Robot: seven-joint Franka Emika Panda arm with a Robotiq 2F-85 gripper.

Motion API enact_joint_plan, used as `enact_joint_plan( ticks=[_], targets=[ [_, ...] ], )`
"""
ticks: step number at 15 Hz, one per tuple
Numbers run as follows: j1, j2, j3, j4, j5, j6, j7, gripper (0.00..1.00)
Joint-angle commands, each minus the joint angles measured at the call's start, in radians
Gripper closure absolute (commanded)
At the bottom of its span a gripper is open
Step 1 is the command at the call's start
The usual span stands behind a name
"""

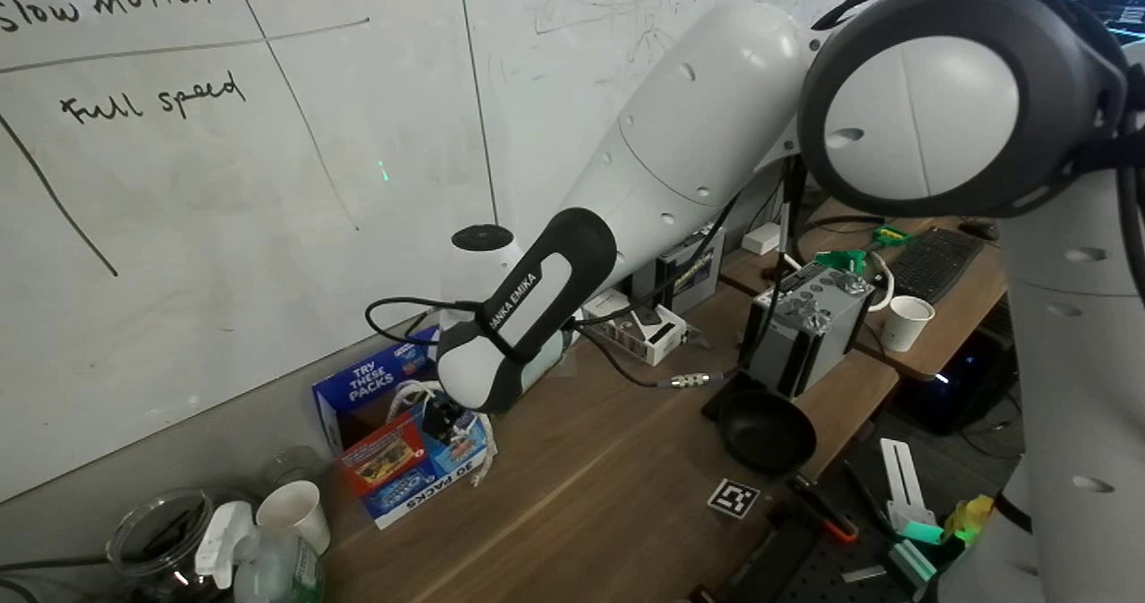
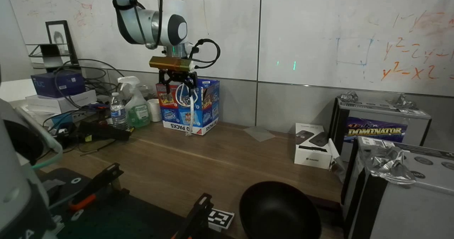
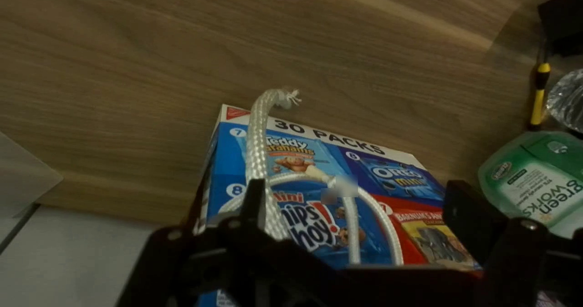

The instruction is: Pick up the white ropes and put them in the box

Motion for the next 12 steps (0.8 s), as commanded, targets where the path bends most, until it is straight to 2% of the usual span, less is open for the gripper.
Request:
enact_joint_plan(
  ticks=[1, 5, 8, 12],
  targets=[
    [0.003, 0.030, -0.010, 0.028, -0.021, 0.071, -0.022, 0.00],
    [0.020, 0.044, -0.039, 0.038, -0.063, 0.094, -0.020, 0.00],
    [0.051, 0.038, -0.079, 0.050, -0.106, 0.027, 0.014, 0.00],
    [0.069, 0.040, -0.099, 0.056, -0.138, 0.008, 0.016, 0.00]
  ],
)
